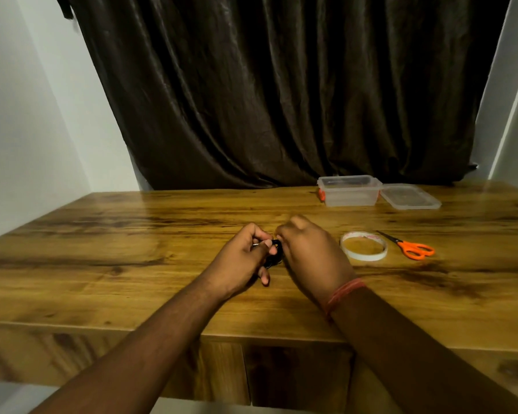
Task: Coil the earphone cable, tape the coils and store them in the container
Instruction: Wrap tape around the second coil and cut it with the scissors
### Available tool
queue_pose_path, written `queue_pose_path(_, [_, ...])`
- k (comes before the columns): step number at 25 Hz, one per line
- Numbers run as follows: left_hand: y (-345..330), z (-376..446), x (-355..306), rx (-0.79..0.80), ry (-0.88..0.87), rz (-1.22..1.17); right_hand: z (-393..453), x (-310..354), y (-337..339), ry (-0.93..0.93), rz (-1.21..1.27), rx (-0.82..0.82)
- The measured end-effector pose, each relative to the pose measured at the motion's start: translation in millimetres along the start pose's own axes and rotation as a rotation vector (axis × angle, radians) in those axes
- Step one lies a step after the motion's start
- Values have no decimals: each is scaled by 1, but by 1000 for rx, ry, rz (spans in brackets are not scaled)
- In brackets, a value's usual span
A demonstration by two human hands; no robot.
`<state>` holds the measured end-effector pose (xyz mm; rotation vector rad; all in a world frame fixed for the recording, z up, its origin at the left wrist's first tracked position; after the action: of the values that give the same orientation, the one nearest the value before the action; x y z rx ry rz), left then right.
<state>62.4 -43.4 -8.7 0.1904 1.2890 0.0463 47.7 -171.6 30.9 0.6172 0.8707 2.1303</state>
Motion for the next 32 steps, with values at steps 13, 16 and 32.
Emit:
queue_pose_path(13, [2, -1, -1, -33, 16, 34, -2, 22, -1, 106, -165, 93])
queue_pose_path(16, [3, -2, -2, -39, 19, 35, -2, 21, -2, 116, -166, 94])
queue_pose_path(32, [7, -1, -12, -63, -5, -278, -2, 5, -4, 95, 148, 16])
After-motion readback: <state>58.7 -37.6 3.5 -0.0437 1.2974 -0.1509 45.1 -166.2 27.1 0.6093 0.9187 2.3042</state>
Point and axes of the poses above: each hand's wrist, its own z-axis towards the middle knuckle, its own y-axis out of the back of the hand, x = y × z, the point moved 6 cm from there along z, towards the middle knuckle, and after that the axes turned 1 degree about -x, right-handed, at the moved point
